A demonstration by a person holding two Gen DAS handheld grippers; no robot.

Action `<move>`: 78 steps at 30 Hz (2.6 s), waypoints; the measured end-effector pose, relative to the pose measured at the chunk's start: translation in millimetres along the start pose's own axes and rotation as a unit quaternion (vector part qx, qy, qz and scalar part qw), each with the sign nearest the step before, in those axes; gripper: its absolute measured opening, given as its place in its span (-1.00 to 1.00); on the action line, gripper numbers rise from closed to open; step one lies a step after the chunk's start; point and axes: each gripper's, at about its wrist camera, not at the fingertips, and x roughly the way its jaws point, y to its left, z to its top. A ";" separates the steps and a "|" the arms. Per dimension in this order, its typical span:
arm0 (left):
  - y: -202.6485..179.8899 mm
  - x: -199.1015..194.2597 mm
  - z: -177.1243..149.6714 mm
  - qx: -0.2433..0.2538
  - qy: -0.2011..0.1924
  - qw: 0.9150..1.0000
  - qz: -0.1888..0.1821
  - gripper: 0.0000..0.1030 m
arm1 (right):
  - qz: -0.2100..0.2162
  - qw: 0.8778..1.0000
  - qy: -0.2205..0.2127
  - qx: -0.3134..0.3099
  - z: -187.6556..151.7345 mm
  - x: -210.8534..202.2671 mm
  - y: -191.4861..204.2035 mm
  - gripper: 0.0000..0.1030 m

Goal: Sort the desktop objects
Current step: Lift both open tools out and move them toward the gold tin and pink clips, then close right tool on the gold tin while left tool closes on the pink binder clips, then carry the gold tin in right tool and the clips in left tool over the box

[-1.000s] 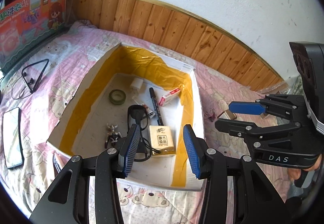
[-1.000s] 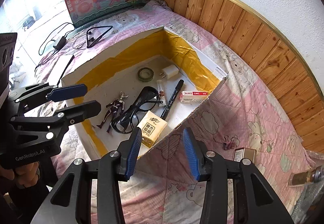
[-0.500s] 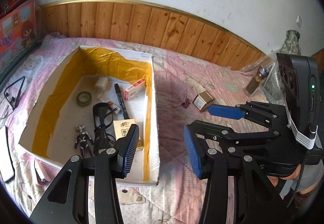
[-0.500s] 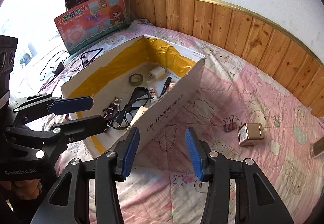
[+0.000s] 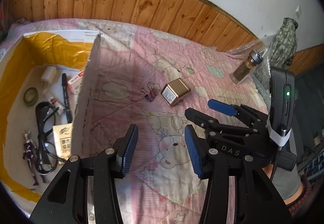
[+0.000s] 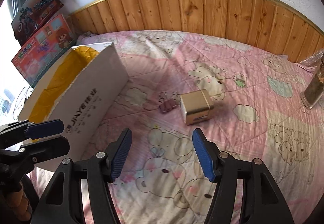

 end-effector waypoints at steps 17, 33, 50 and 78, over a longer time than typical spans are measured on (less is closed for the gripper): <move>23.1 146.4 50.6 -0.125 0.062 0.990 0.014 -0.02 | -0.046 0.996 0.028 -0.064 27.1 104.1 -63.6 0.52; -2.7 187.5 50.1 -0.038 0.052 0.989 0.130 -0.29 | -0.001 1.000 0.024 0.004 -10.5 71.4 -97.1 0.00; -2.0 123.0 12.7 -0.048 -0.001 0.996 0.075 -0.30 | 0.030 0.999 0.007 0.031 -39.1 46.8 -78.7 0.00; -17.8 2.7 -42.8 -0.016 -0.036 0.999 0.031 -0.30 | 0.043 0.998 -0.002 0.053 -89.5 -22.6 11.4 0.00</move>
